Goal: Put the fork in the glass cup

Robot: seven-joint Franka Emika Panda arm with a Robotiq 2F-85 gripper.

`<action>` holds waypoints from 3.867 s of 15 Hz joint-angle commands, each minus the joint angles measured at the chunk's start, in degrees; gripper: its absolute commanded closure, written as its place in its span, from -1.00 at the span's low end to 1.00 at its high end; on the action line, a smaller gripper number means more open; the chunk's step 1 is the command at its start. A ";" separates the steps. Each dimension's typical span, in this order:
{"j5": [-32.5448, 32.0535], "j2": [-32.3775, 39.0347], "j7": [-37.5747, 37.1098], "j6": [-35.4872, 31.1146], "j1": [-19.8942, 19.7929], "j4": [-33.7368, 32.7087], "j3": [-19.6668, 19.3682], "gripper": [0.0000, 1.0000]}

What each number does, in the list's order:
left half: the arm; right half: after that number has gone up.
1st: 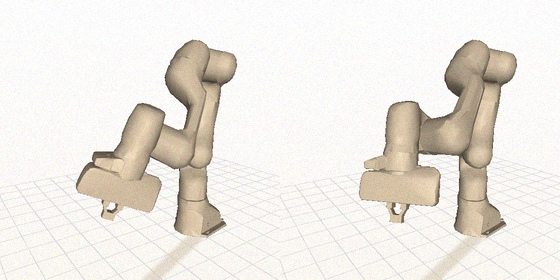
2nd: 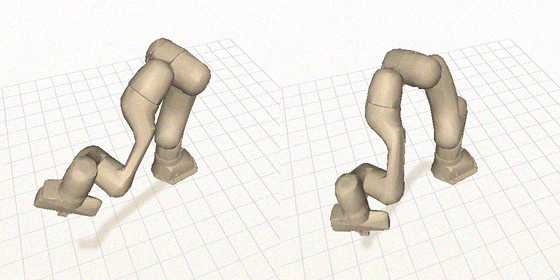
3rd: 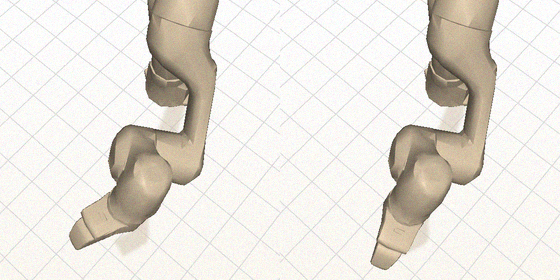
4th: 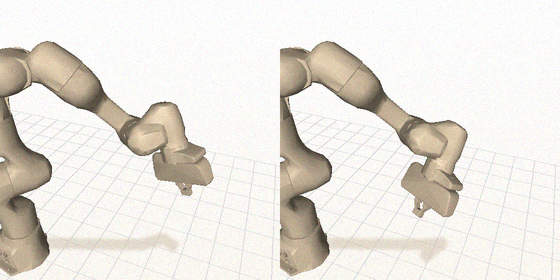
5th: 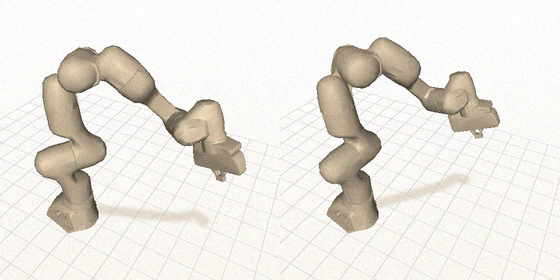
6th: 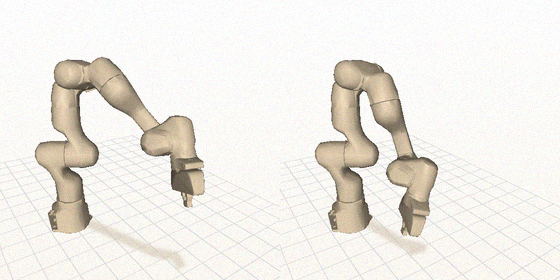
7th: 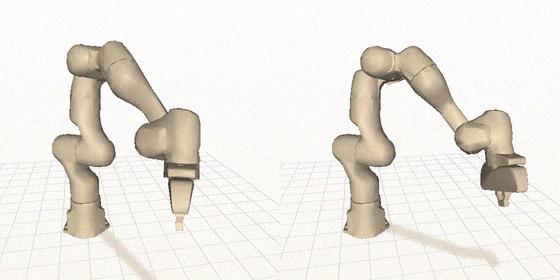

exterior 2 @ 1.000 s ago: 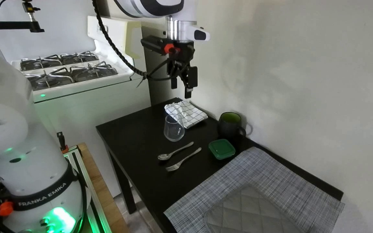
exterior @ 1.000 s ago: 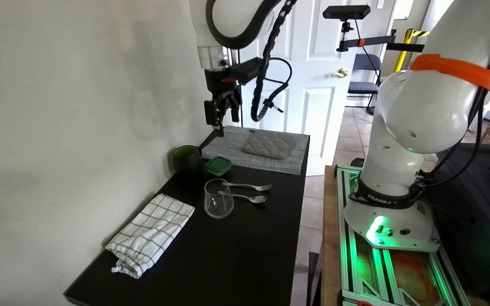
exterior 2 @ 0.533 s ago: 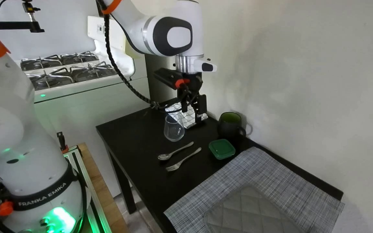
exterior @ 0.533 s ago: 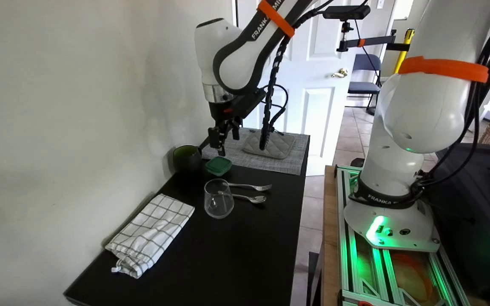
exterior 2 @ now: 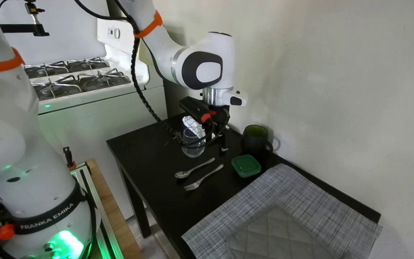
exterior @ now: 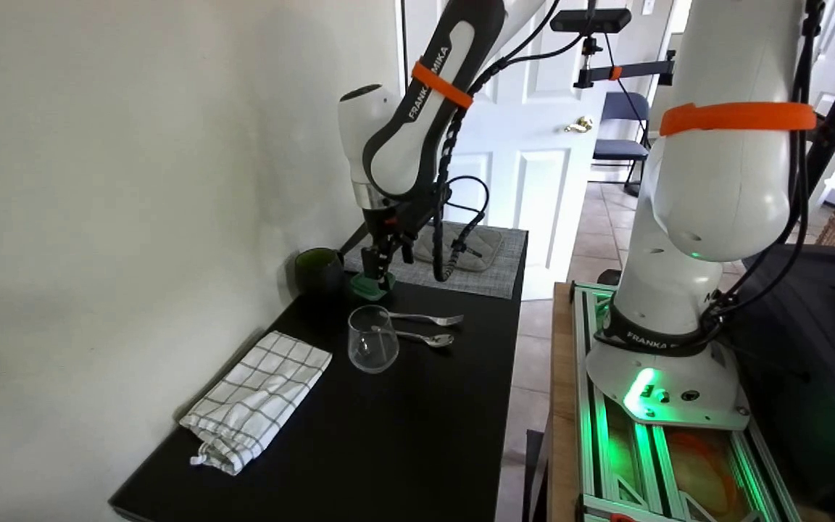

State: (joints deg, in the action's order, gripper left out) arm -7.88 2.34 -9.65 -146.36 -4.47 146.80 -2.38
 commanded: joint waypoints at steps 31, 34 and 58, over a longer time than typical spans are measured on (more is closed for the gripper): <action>0.13 18.12 0.64 -11.41 3.65 -5.56 -3.66 0.28; 0.15 18.67 0.64 -11.33 3.85 -5.77 -3.64 -0.47; 0.46 10.64 2.20 -9.45 4.49 -4.96 -3.53 0.92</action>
State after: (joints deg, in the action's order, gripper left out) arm -7.84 17.54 -8.82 -157.28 -0.01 140.13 -5.86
